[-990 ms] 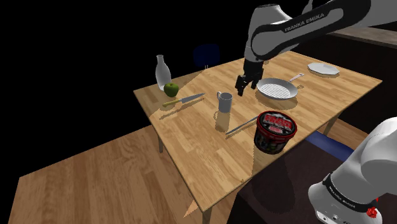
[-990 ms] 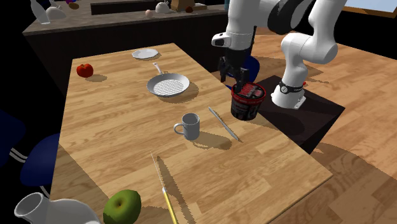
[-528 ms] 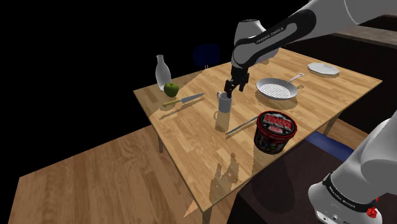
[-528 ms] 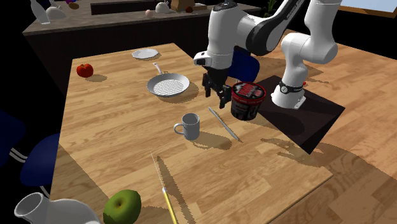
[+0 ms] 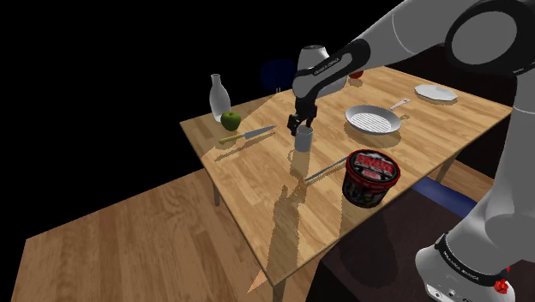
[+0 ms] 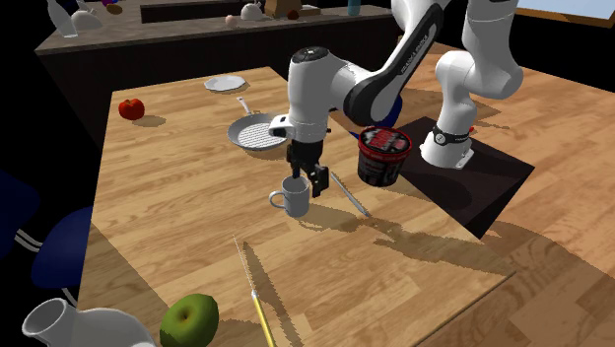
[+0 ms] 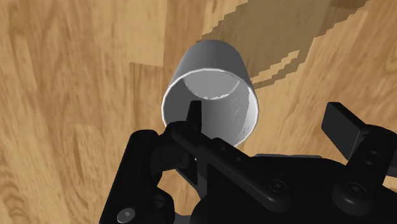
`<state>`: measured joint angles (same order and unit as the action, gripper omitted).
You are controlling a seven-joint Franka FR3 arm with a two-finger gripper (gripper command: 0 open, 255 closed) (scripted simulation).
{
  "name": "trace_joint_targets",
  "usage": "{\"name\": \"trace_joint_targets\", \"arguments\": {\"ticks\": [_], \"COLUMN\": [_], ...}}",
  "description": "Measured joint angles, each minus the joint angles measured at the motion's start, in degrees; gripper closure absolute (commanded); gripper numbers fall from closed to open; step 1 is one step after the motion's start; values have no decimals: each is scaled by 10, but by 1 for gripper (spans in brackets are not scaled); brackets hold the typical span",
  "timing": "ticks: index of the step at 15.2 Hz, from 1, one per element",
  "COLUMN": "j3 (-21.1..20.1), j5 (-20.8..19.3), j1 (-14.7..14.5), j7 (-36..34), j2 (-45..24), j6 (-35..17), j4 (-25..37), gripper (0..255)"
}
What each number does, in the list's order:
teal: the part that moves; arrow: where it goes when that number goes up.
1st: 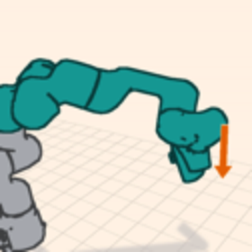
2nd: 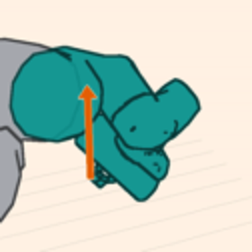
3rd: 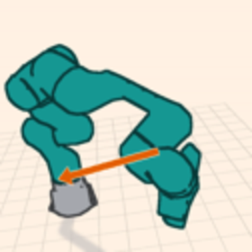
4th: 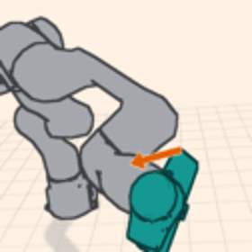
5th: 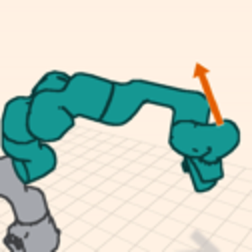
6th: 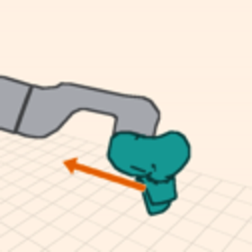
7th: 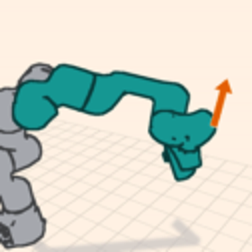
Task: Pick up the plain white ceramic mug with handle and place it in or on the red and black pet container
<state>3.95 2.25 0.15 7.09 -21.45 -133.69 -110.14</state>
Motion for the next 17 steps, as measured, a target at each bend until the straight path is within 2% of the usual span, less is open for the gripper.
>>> {"name": "trace_joint_targets", "arguments": {"ticks": [8, 14, 15, 17], "j3": [-3, -3, -3, -3], "j5": [5, 5, 5, 5], "j1": [3, 3, 3, 3], "j7": [6, 6, 6, 6], "j2": [-53, -57, -57, -57], "j6": [-39, -42, -42, -42], "j4": [14, 15, 15, 15], "gripper": [0, 0, 255, 255]}}
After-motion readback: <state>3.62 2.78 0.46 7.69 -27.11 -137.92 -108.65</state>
